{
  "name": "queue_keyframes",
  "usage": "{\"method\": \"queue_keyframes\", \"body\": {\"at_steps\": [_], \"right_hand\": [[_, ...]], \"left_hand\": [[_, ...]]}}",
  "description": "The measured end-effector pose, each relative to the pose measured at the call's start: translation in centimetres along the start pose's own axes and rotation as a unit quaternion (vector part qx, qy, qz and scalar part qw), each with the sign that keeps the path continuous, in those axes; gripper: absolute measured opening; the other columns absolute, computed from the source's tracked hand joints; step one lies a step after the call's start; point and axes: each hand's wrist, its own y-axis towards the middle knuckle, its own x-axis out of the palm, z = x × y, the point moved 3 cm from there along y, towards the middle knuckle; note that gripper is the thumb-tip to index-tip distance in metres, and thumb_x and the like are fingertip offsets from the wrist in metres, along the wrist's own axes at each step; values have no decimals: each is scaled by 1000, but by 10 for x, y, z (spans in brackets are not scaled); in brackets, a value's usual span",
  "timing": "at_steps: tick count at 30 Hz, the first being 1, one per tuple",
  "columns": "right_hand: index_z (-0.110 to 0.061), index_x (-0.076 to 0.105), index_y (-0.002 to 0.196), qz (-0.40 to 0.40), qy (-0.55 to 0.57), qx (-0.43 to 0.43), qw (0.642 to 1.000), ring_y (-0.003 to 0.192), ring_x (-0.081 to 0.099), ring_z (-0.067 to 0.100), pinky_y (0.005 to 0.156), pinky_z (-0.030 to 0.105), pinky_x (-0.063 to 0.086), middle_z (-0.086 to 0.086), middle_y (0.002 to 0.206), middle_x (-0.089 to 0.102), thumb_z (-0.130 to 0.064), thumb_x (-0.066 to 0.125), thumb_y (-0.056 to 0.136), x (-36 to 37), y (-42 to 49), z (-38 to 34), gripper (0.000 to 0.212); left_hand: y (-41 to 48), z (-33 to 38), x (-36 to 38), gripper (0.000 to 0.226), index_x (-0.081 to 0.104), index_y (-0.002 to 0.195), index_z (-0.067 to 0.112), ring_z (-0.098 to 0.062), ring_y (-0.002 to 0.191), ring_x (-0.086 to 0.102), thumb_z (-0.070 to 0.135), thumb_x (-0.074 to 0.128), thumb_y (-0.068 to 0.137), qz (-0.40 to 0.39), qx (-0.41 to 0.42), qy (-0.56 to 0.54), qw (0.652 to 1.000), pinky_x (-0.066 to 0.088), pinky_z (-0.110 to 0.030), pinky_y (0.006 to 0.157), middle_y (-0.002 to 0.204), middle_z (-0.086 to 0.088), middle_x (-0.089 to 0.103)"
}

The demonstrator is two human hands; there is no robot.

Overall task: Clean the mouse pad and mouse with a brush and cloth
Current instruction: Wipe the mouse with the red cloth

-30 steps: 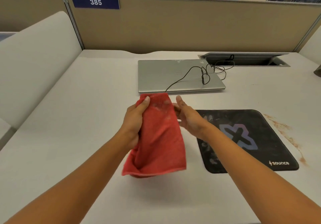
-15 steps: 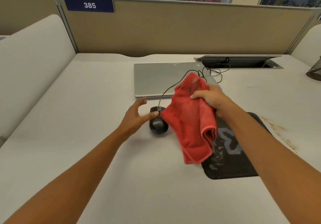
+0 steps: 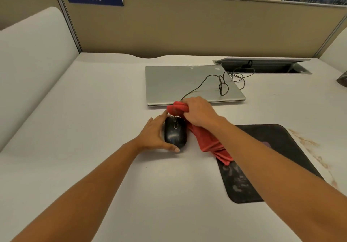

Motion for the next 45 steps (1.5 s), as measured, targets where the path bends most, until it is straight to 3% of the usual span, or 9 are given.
{"method": "queue_keyframes", "body": {"at_steps": [3, 9, 14, 20, 25, 31, 34, 38, 45], "right_hand": [[-12, 63, 110, -41, 36, -11, 998, 99, 58, 30, 76, 31, 43, 11, 104, 65, -4, 51, 78, 20, -4, -2, 35], [-18, 61, 119, -23, 80, -29, 996, 97, 59, 29, 70, 24, 33, 10, 104, 69, 3, 49, 77, 28, -24, 3, 49], [-17, 56, 128, -38, 83, -38, 995, 107, 57, 28, 86, 31, 43, 10, 115, 66, 4, 50, 77, 26, -42, 10, 56], [-19, 53, 129, -43, 127, -35, 990, 115, 56, 20, 97, 21, 41, 5, 124, 62, 7, 50, 79, 29, -68, 25, 57], [-22, 70, 108, -89, 144, -43, 985, 94, 64, 19, 87, 29, 49, 3, 99, 72, 4, 53, 76, 19, -78, 37, 45], [-23, 73, 94, 95, 268, 7, 959, 72, 63, -1, 71, 12, 50, -3, 81, 72, 1, 57, 74, -12, -48, 26, 35], [-15, 69, 99, 99, 236, 27, 966, 86, 65, 19, 75, 29, 49, 6, 90, 72, -1, 55, 75, -5, -30, 17, 31], [-19, 47, 130, -28, 186, 50, 981, 111, 55, 26, 94, 36, 44, 7, 123, 60, -14, 55, 82, 28, -20, 3, 50], [-22, 57, 125, -7, 211, -4, 977, 107, 59, 19, 92, 28, 45, 3, 117, 66, -7, 52, 81, 36, -41, 6, 48]], "left_hand": [[0, -2, 2, 117, 23, 139, 31, -14, 123, 42, 72, 67, 38, 17, 15, -9, 1000, 26, -36, 109, 132, 13, 45], [2, -12, 9, 133, 9, 147, 24, -13, 142, 18, 76, 62, 36, 27, -21, 10, 999, -4, -30, 113, 154, 4, 20], [5, -15, 10, 127, 19, 145, 23, -15, 141, 22, 77, 63, 38, 21, -17, 36, 999, -4, -33, 114, 153, 2, 23], [5, -15, 11, 125, 13, 146, 22, -17, 138, 27, 69, 69, 45, 26, -16, 38, 999, -1, -34, 115, 151, 2, 29], [4, -15, 9, 125, 17, 146, 23, -15, 139, 23, 68, 71, 42, 36, -15, 31, 999, 1, -31, 114, 152, 6, 26], [2, -13, 8, 123, 20, 145, 24, -18, 140, 20, 67, 72, 41, 27, -26, 27, 999, 7, -34, 115, 155, 7, 18], [1, -11, 7, 129, 12, 147, 23, -18, 137, 25, 67, 72, 41, 29, -34, 21, 999, 13, -37, 115, 150, 8, 28], [0, -8, 6, 134, -1, 147, 27, -11, 128, 35, 65, 73, 43, 27, -19, 10, 999, 23, -40, 113, 142, 12, 38], [0, -10, 7, 132, 2, 148, 26, -17, 138, 23, 64, 73, 43, 35, -27, 9, 999, 6, -27, 110, 150, 8, 30]]}}
